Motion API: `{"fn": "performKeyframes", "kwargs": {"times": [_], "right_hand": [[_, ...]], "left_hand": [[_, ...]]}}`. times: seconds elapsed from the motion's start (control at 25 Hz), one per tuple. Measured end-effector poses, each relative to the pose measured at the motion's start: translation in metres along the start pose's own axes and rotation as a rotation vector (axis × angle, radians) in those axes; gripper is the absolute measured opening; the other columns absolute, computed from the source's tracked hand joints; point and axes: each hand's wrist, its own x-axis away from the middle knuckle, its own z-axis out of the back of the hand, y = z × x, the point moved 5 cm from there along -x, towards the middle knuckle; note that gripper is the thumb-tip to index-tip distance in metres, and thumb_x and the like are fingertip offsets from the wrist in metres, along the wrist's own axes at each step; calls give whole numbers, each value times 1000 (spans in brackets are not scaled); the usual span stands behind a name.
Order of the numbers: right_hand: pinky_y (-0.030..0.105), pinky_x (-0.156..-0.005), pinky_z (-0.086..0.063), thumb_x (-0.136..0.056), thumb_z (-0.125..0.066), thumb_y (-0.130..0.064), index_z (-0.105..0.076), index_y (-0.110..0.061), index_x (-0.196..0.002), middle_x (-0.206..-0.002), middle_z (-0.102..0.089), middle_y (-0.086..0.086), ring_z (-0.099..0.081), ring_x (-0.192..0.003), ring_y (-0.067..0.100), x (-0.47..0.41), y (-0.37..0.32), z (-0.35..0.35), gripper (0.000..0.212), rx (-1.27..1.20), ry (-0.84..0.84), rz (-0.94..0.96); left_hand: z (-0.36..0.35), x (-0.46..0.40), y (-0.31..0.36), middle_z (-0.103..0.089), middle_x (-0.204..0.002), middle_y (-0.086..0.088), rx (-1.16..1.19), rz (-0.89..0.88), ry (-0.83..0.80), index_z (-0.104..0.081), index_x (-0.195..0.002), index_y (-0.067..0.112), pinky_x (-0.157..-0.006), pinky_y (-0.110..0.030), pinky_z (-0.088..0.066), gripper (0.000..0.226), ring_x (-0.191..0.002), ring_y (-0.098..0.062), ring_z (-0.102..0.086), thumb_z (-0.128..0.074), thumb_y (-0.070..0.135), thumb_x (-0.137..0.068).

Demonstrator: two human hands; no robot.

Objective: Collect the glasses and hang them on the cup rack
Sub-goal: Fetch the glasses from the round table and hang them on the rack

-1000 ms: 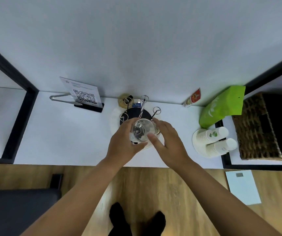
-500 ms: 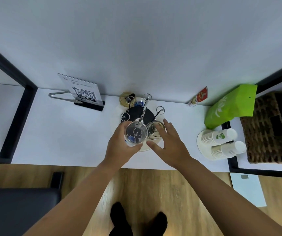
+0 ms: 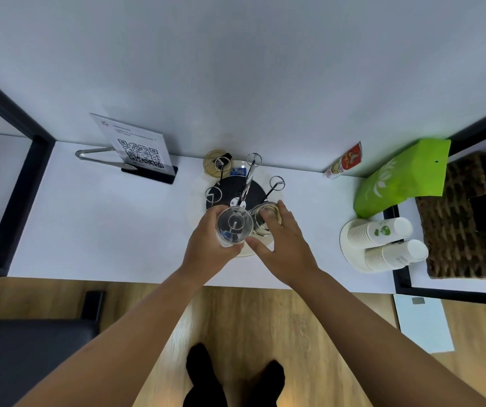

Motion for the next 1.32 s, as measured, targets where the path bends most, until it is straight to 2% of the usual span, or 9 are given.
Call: {"fn": "performKeyframes", "kwargs": {"times": [0.24, 0.4, 0.52, 0.6, 0.76, 0.96, 1.08, 1.2, 1.32], "right_hand": [[45, -120, -35, -102, -60, -53, -31, -40, -163, -178, 4, -11, -20, -161, 23, 0, 8, -11, 68, -40, 50, 20], [42, -117, -37, -101, -65, -50, -30, -42, -162, -177, 6, -13, -23, -160, 23, -2, 11, -16, 71, -43, 67, 24], [41, -117, -38, -100, -67, -49, -30, -43, -162, -177, 7, -13, -24, -160, 22, -2, 13, -15, 74, -42, 87, 24], [41, -118, -37, -99, -68, -50, -29, -42, -163, -177, 8, -13, -22, -161, 23, 0, 15, -14, 76, -32, 88, 25], [43, -123, -29, -99, -68, -50, -25, -43, -164, -177, 13, -11, -8, -164, 23, 5, 16, -12, 79, -20, 48, 24], [45, -126, -24, -99, -68, -47, -23, -42, -165, -177, 16, -9, 5, -164, 21, 15, 18, -1, 80, -17, -1, 0], [42, -125, -22, -100, -67, -48, -24, -45, -164, -178, 9, -9, 4, -163, 18, 26, 17, 8, 78, -43, 6, 8], [37, -124, -23, -100, -66, -49, -29, -43, -163, -178, -8, -8, -7, -163, 16, 38, 13, 24, 73, -79, 29, 32], [26, -118, -20, -100, -66, -46, -33, -39, -162, -175, -22, -7, -20, -160, 16, 49, 1, 42, 71, -96, 55, 84]], "left_hand": [[-10, -1, -10, -60, -133, 20, -42, -22, -17, -44, -137, 37, -94, -15, -52, 84, -116, -5, -60, -95, 38, -70], [-13, 1, -14, -59, -132, 20, -29, -9, 9, -45, -137, 35, -92, -12, -52, 84, -116, -3, -60, -95, 37, -71], [-17, 3, -13, -59, -132, 19, -16, -1, 12, -45, -139, 34, -93, -16, -53, 84, -117, -2, -59, -95, 36, -72], [-19, 5, -12, -59, -131, 20, -16, 6, 21, -44, -139, 34, -94, -20, -55, 84, -116, -2, -59, -94, 35, -72], [-20, 8, -6, -61, -138, 13, -46, 14, -16, -41, -144, 32, -98, -33, -57, 91, -122, -13, -62, -95, 35, -71], [-11, 16, 3, -48, -157, 11, -88, 55, -89, -19, -162, 39, -108, -41, -48, 119, -138, -17, -53, -95, 39, -71], [-3, 28, 5, -41, -163, 11, -132, 54, -103, -10, -161, 46, -110, -39, -45, 127, -143, -17, -47, -96, 42, -68], [10, 44, 13, -36, -165, 14, -171, 54, -87, -8, -161, 50, -106, -30, -39, 128, -146, -13, -41, -95, 45, -68], [26, 57, 26, -32, -166, 18, -222, 40, -75, -12, -162, 47, -106, -27, -36, 122, -148, -10, -36, -93, 47, -71]]}}
